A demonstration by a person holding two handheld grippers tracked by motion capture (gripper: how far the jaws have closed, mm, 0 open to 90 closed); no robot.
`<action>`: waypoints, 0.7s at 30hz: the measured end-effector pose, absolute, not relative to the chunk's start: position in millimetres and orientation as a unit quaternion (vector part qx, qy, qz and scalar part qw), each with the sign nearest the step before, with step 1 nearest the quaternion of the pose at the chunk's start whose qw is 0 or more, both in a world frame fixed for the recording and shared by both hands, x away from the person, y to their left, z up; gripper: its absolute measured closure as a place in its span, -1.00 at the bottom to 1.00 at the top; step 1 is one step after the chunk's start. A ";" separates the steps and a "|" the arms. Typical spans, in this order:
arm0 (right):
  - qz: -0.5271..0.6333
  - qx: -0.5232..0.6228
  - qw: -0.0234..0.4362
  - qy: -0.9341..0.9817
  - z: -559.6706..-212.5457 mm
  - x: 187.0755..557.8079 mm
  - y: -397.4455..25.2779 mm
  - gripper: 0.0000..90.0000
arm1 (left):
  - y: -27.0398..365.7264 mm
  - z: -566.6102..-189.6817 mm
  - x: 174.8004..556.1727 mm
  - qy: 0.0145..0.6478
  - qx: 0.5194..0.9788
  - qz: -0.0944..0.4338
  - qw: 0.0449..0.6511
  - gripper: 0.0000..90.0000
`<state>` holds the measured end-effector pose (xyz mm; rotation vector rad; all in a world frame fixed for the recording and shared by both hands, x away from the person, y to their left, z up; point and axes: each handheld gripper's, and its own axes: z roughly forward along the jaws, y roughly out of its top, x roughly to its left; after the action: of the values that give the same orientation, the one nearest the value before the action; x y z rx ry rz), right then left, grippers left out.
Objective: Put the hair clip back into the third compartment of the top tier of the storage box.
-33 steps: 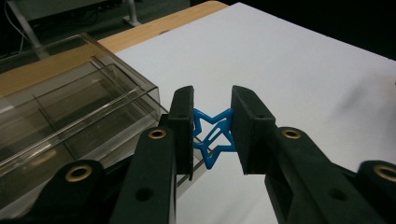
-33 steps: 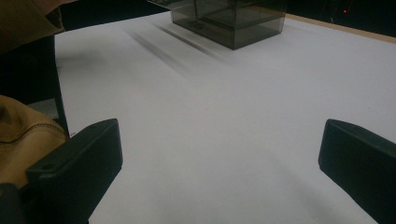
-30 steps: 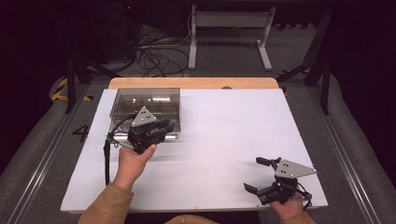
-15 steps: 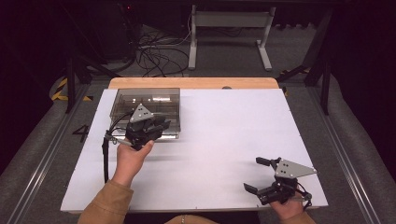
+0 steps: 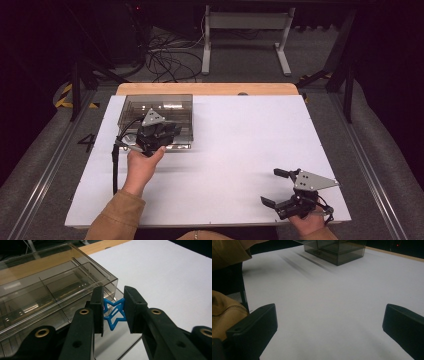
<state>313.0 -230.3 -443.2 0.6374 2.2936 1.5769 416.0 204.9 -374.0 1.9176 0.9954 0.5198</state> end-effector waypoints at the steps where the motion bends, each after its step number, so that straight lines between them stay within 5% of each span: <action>1: 0.547 0.221 0.143 0.795 -443.2 313.0 -230.4 -0.99 | 204.5 -374.8 417.0 0.403 0.773 0.209 0.444 0.58; 21: 0.547 0.222 0.141 0.795 -443.2 312.9 -230.7 -0.99 | 204.3 -376.5 418.6 0.404 0.775 0.206 0.439 0.58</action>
<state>312.9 -230.7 -443.2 0.6395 2.2937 1.5800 418.6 204.3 -376.5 1.9269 1.0045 0.5129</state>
